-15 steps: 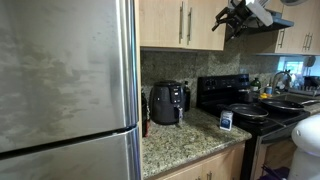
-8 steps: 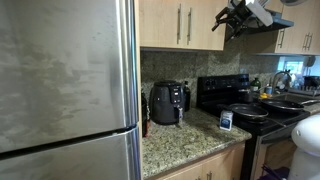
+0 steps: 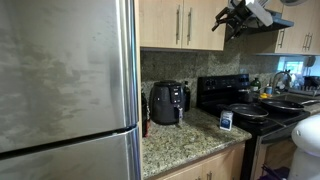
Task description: Close the left cabinet door
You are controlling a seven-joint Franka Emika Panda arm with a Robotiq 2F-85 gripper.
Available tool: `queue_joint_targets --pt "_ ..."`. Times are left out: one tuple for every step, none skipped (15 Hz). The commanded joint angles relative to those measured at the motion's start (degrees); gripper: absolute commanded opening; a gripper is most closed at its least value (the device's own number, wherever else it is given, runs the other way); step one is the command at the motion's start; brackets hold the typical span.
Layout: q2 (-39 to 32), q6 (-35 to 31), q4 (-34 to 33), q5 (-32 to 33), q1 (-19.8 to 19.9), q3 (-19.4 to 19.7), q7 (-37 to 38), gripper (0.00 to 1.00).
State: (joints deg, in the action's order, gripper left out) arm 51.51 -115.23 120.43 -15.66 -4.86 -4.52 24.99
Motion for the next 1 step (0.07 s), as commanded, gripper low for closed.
queue_joint_targets --pt "0.0 0.45 -0.24 -1.49 1.83 -0.72 -1.12 1.0"
